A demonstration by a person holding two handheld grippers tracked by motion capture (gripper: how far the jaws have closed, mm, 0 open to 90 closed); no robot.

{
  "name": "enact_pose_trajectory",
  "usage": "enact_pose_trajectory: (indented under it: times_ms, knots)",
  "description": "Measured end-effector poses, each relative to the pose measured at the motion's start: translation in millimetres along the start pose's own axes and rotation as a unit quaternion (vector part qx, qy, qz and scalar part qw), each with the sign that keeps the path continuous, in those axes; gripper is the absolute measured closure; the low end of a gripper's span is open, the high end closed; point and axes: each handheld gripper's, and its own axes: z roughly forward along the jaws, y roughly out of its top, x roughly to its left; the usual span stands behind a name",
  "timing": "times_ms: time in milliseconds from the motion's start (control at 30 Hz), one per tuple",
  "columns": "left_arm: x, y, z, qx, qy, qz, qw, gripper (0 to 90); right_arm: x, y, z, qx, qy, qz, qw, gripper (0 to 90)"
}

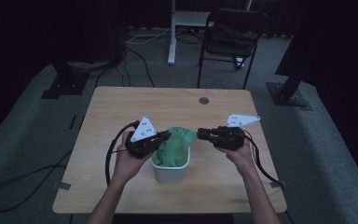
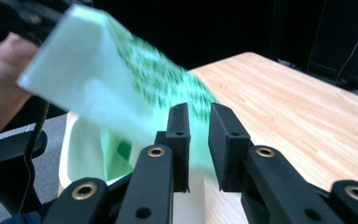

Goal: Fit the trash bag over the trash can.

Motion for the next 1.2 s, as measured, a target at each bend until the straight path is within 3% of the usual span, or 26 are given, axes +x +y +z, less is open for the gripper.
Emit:
enact_pose_trajectory:
  times_ms: [167,367,800,867,1033,1200]
  knots:
    - [1.2,-2.3,-5.8,-0.004,0.002,-0.002,1.0,89.9,-3.8,-10.7,-0.1,0.01,-0.011,0.008,0.9999,72.8]
    - [1.9,-5.1,-9.6,-0.008,0.001,-0.006,1.0,89.7,-3.9,-21.8,13.1,0.036,-0.024,0.004,0.9991,65.6]
    - [0.9,-4.7,-11.5,-0.014,-0.001,-0.007,0.9999,89.4,2.8,-19.2,28.6,0.038,-0.007,-0.007,0.9992,65.1]
    - [0.5,-4.5,-11.5,-0.014,-0.002,-0.007,0.9999,89.4,2.9,-18.8,30.3,0.044,-0.021,-0.01,0.9988,71.5]
    - [-0.1,-5.1,-11.9,-0.015,-0.002,-0.007,0.9999,89.5,-1.4,-18.8,31.3,0.043,-0.029,0.001,0.9986,89.1]
    - [3.1,-9.6,-15.3,-0.017,0.004,-0.015,0.9997,90.0,-4.4,-20.2,27.4,0.044,-0.042,0.008,0.9981,90.0]
